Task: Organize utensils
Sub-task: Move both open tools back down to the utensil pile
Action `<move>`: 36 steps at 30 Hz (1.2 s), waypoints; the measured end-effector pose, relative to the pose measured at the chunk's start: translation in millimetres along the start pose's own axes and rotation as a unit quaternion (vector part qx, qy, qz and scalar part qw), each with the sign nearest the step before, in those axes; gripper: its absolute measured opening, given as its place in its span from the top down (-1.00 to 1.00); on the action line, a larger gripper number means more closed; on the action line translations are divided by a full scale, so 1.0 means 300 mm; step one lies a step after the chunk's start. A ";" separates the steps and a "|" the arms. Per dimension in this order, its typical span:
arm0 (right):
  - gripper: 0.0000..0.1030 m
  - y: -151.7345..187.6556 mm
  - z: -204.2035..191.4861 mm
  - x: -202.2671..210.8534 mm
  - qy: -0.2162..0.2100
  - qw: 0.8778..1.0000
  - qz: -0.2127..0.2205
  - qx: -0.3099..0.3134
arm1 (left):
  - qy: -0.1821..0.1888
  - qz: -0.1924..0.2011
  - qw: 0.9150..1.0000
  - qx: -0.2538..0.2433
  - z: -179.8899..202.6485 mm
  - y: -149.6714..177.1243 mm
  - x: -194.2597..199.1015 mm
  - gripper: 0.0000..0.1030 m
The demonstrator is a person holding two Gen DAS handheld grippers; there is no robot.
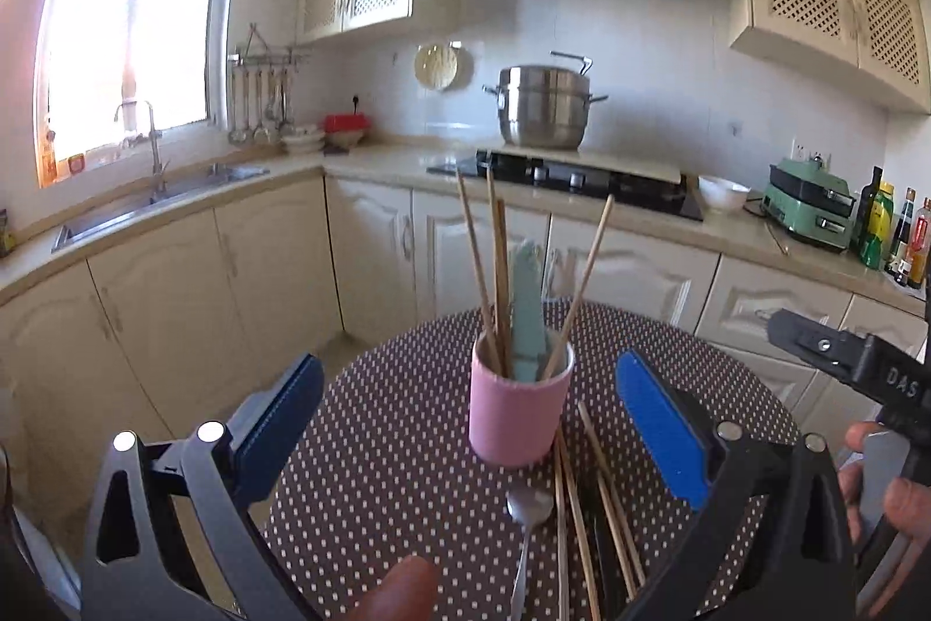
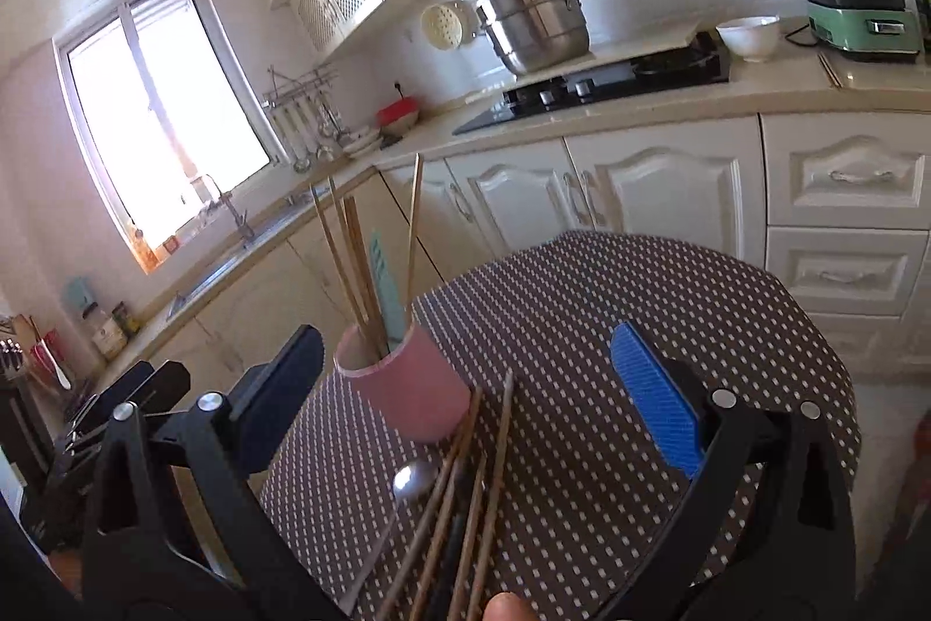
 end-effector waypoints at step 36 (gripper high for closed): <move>-0.89 0.516 -0.058 -0.410 0.073 0.935 -0.300 0.174 | -0.044 -0.195 0.979 -0.034 -0.162 0.442 -0.260 -0.91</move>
Point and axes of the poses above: each gripper's, at about its wrist camera, not at the fingertips, and x roughly against the way its jaws point, z to its right, y to its underside, the point moved 7 cm from there along -x, roughly the way its jaws point, and after that the axes turned 13 degrees about x, right-handed, at the moved point
